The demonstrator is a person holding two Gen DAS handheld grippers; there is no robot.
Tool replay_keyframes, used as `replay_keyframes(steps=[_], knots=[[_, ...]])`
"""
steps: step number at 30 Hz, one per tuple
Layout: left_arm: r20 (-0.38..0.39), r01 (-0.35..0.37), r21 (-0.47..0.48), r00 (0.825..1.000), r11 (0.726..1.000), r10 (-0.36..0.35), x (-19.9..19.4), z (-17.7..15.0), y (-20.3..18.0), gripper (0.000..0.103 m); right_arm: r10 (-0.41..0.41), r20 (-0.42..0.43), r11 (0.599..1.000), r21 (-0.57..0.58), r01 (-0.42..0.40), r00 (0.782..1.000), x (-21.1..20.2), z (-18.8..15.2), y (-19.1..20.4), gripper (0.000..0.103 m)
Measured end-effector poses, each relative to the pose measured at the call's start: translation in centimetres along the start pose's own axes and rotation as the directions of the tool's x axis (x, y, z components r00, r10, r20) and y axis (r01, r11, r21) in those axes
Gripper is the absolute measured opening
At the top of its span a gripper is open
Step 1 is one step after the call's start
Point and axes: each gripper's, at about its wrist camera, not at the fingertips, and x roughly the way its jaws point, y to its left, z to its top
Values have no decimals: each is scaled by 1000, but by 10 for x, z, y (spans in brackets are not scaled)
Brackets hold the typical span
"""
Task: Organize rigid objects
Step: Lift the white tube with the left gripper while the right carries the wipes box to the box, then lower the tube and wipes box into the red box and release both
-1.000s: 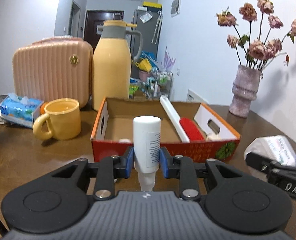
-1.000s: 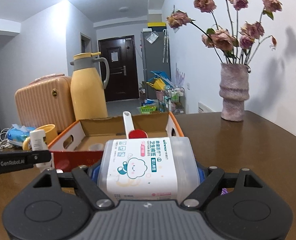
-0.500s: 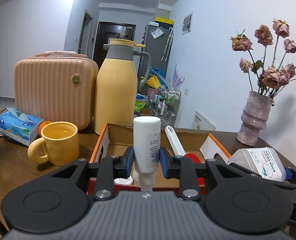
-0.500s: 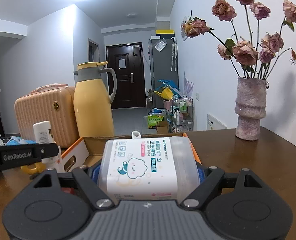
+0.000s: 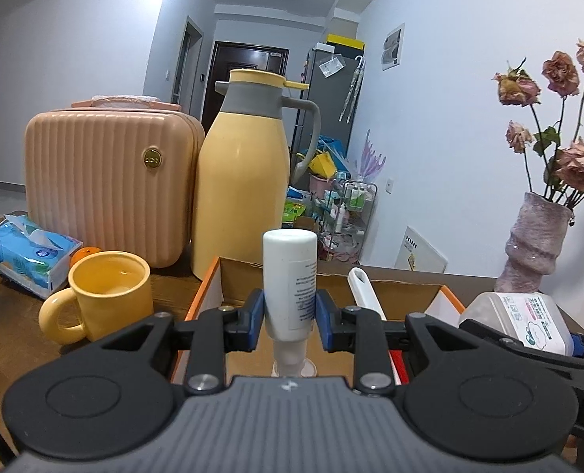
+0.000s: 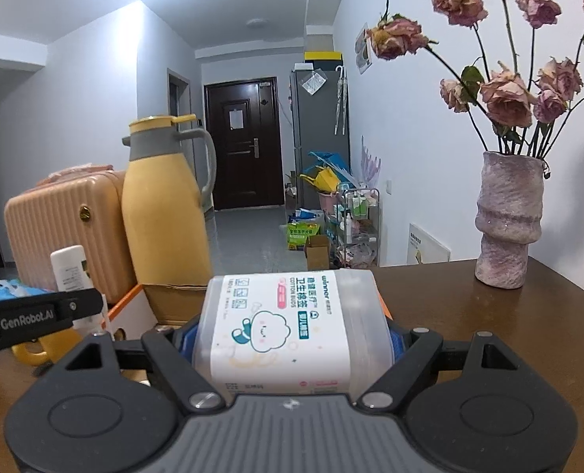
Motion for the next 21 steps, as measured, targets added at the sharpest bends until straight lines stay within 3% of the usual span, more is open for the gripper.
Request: replay_keyframes(steps=[14,21], knots=[[-64,-27,33,998,999,29,53,-3,-2,28,-10,-103,1000,-14,8,995,56,2,-9,82],[-98,3,68,995,998,4,62,-10,-4,30,1,-114,1000,-27,-4,994,67,-9,-12,82]])
